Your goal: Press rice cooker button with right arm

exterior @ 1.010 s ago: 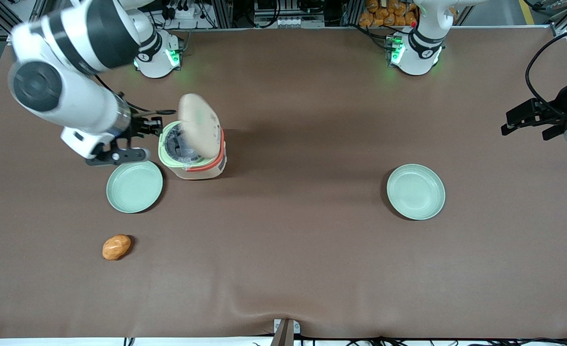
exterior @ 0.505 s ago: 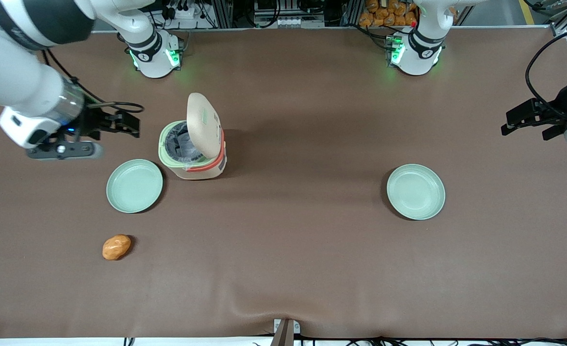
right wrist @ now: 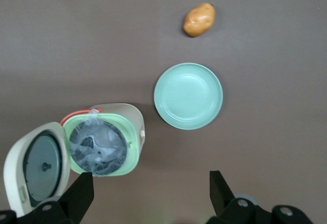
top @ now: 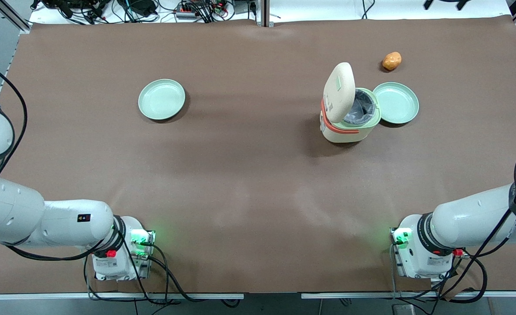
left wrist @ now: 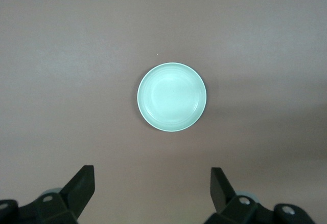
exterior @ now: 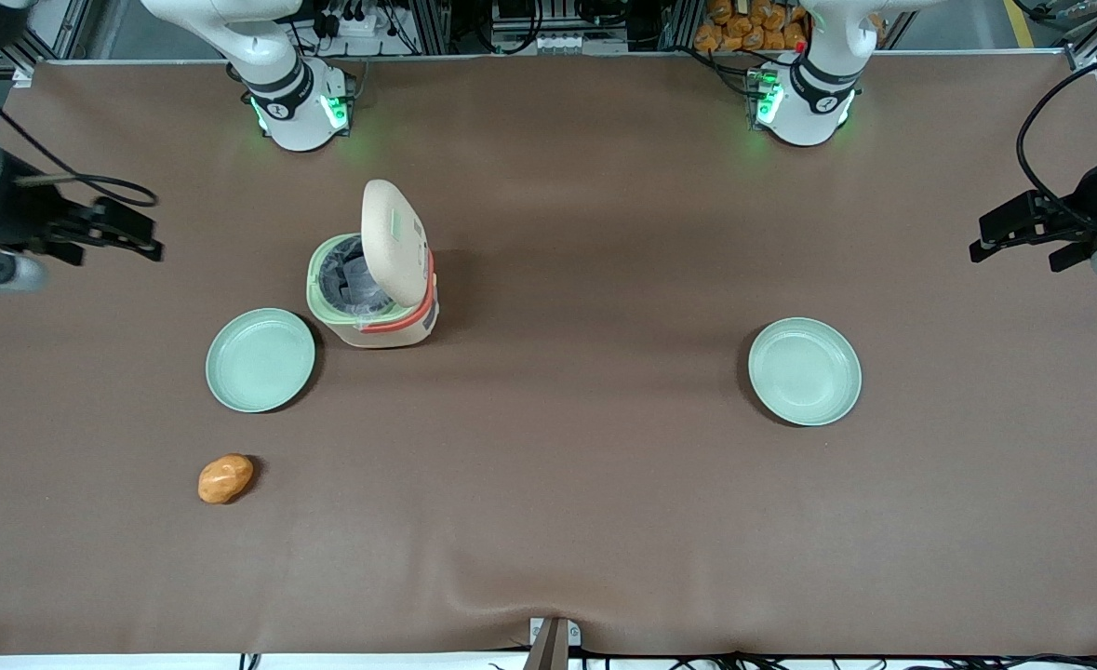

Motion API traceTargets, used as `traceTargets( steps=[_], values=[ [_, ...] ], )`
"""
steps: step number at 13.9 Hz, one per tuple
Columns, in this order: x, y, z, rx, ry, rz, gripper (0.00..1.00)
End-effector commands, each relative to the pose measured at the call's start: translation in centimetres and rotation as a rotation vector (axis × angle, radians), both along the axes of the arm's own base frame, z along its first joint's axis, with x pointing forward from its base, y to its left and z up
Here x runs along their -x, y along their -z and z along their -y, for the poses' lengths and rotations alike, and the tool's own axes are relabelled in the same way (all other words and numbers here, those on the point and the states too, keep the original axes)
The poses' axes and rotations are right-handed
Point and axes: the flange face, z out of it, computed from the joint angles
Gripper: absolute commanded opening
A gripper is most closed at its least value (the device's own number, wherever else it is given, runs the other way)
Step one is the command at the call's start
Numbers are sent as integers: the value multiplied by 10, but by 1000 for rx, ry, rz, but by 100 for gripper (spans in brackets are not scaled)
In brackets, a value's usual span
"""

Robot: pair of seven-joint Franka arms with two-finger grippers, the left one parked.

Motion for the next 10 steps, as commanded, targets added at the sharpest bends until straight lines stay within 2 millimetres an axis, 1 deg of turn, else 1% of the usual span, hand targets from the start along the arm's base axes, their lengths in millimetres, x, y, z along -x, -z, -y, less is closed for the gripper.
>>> traceTargets(
  steps=[1, 3, 10],
  values=[
    [11, -17, 20, 41, 11, 14, 100],
    [17, -16, 24, 88, 11, -17, 100],
    [23, -21, 22, 84, 9, -26, 100]
  ],
)
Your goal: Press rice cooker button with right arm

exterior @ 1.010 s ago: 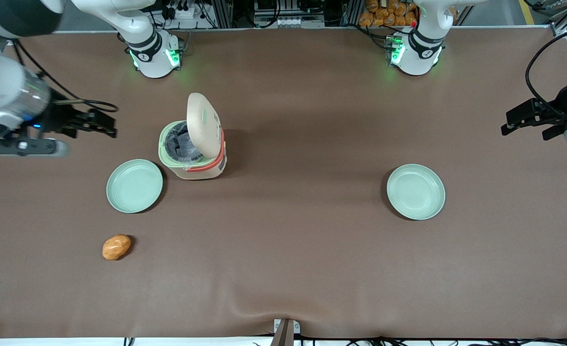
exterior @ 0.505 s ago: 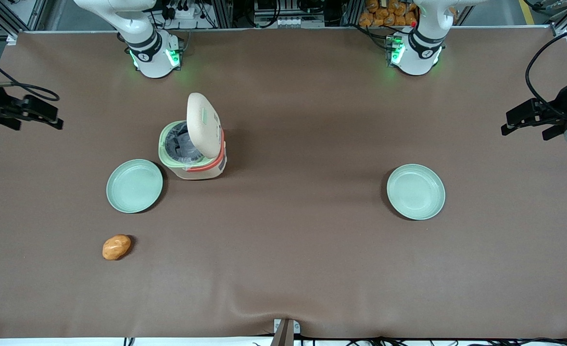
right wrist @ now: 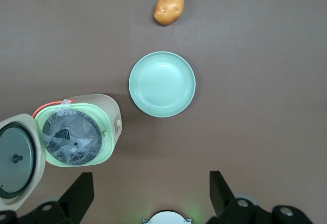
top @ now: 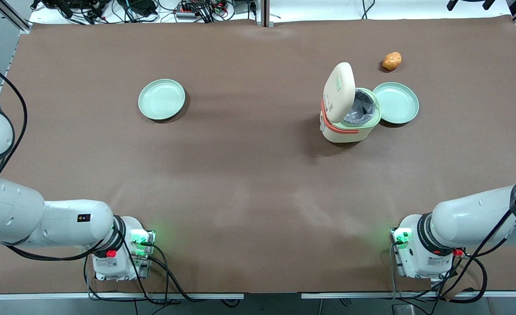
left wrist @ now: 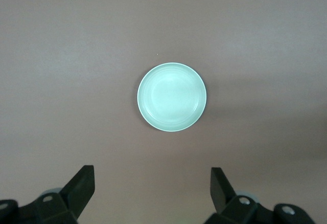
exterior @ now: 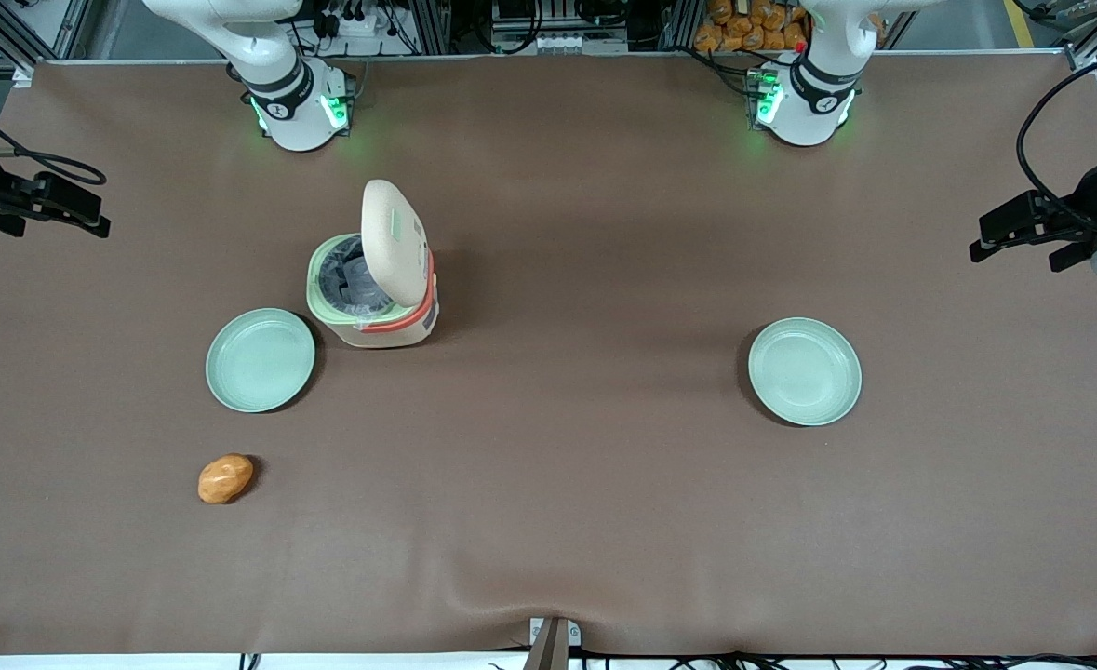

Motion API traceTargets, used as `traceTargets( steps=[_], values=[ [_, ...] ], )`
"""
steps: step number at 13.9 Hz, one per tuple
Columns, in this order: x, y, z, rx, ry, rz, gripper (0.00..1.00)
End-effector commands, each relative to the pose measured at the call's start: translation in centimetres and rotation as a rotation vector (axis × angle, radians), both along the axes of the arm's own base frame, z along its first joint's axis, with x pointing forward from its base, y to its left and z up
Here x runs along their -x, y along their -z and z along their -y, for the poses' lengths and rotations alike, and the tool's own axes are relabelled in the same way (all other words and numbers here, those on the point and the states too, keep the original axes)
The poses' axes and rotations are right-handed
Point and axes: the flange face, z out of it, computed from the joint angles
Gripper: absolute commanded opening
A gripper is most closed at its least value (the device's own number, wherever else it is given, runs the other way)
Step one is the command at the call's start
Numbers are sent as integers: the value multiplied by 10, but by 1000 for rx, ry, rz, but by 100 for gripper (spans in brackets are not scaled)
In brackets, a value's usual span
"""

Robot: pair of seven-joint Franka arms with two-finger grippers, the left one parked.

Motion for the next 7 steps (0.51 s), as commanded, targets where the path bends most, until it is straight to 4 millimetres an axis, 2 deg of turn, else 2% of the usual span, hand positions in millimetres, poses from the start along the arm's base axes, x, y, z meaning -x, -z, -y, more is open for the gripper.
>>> traceTargets(
  steps=[1, 7],
  values=[
    [9, -8, 0, 14, -9, -7, 100],
    [12, -8, -8, 0, -25, -23, 100]
  ],
)
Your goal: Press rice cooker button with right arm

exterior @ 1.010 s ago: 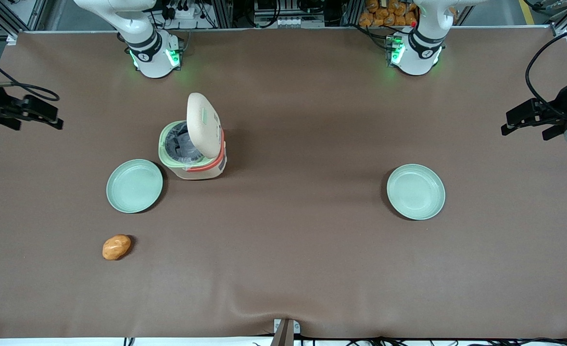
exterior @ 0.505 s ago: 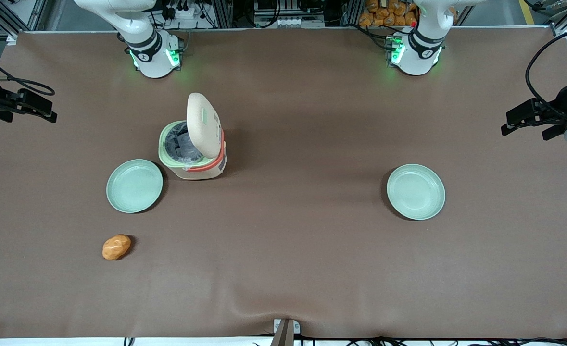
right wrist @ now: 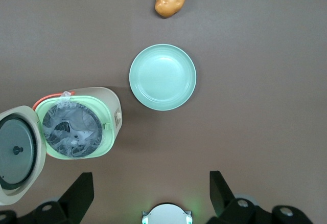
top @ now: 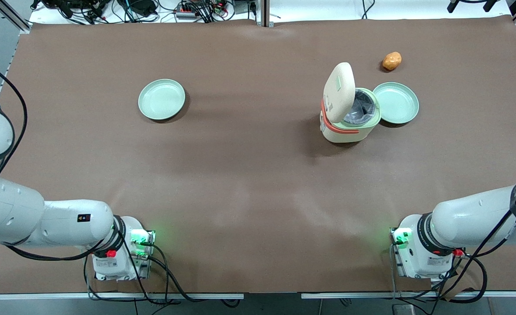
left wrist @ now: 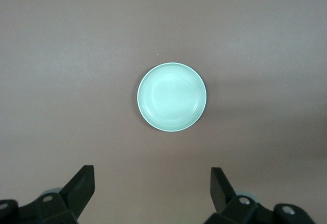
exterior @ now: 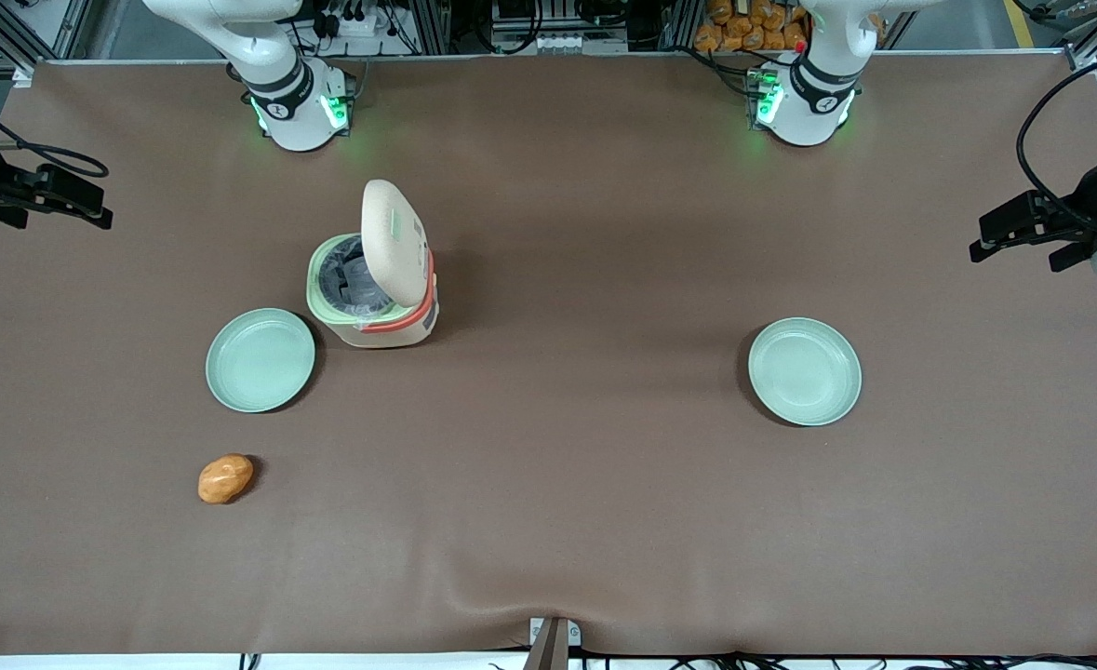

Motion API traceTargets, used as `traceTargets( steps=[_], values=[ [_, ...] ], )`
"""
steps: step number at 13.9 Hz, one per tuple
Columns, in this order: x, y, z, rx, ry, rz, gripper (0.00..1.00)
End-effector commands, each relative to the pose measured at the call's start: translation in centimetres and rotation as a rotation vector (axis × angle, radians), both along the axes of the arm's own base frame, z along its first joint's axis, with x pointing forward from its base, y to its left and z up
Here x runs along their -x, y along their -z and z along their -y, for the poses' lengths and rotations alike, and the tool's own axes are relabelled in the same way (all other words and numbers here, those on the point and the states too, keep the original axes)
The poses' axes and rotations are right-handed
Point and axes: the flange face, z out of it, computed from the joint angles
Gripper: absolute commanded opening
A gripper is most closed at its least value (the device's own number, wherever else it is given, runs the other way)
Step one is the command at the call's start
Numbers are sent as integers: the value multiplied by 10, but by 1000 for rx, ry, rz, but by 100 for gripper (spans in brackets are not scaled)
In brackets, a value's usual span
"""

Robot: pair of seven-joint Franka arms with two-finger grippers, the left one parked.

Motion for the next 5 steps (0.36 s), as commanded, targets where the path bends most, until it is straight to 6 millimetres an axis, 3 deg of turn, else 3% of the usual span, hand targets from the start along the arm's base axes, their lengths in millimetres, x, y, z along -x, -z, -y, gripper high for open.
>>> traceTargets(
  steps=[1, 5],
  values=[
    [8, -8, -6, -18, -18, -2, 100],
    [8, -8, -2, -15, -12, 1, 100]
  ],
)
